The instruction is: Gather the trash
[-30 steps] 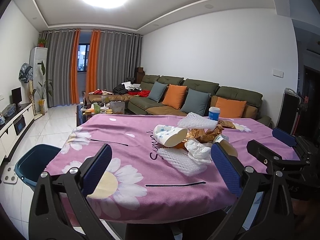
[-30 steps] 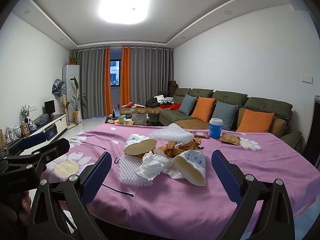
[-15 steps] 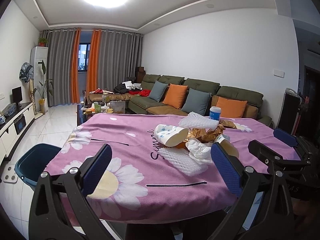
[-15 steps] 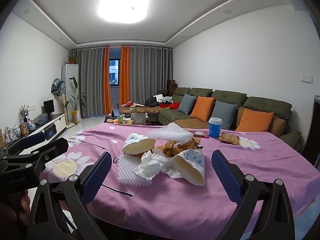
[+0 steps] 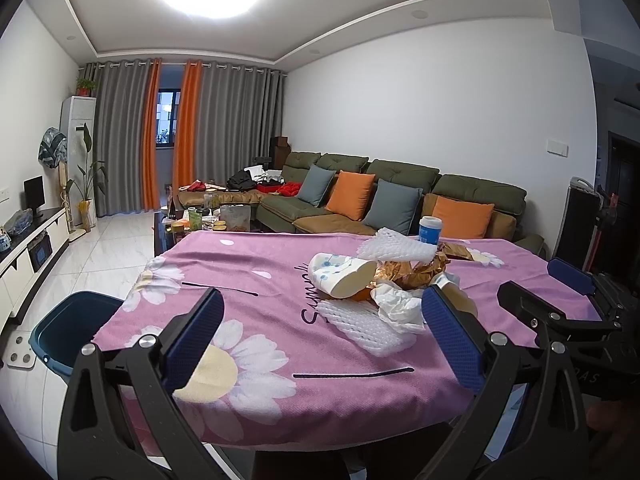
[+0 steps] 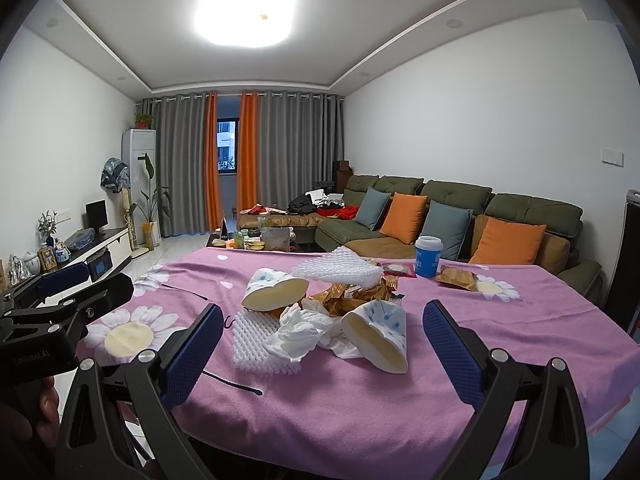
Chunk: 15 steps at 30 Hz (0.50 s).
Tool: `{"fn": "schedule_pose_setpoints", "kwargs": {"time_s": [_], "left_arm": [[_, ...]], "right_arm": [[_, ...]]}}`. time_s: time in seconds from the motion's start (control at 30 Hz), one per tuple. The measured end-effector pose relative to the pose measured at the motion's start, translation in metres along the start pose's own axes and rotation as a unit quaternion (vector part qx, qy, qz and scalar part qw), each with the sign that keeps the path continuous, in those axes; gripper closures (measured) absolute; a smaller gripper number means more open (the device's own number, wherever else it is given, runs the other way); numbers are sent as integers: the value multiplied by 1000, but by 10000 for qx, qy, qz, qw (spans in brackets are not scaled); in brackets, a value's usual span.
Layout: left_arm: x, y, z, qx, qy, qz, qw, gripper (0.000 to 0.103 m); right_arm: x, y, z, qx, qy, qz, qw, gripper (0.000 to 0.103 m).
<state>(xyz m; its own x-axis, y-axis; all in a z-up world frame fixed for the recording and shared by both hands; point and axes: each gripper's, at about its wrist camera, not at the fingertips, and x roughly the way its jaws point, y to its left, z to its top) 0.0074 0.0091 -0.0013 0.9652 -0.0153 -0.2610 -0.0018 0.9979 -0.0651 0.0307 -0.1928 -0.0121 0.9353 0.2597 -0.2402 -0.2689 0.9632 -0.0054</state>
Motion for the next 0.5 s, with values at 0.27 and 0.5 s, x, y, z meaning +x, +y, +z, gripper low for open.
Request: {"fn": "schedule_pose_setpoints", "kwargs": {"time_s": [0.27,0.5], "left_arm": [[0,0,1,-2,-14,-2,10000,6],[1,0,1,8,-5,13,10000,6]], "right_arm": [[0,-1,0,-7,-5,0,10000,7],[0,0,0,0,0,7,10000,7]]}}
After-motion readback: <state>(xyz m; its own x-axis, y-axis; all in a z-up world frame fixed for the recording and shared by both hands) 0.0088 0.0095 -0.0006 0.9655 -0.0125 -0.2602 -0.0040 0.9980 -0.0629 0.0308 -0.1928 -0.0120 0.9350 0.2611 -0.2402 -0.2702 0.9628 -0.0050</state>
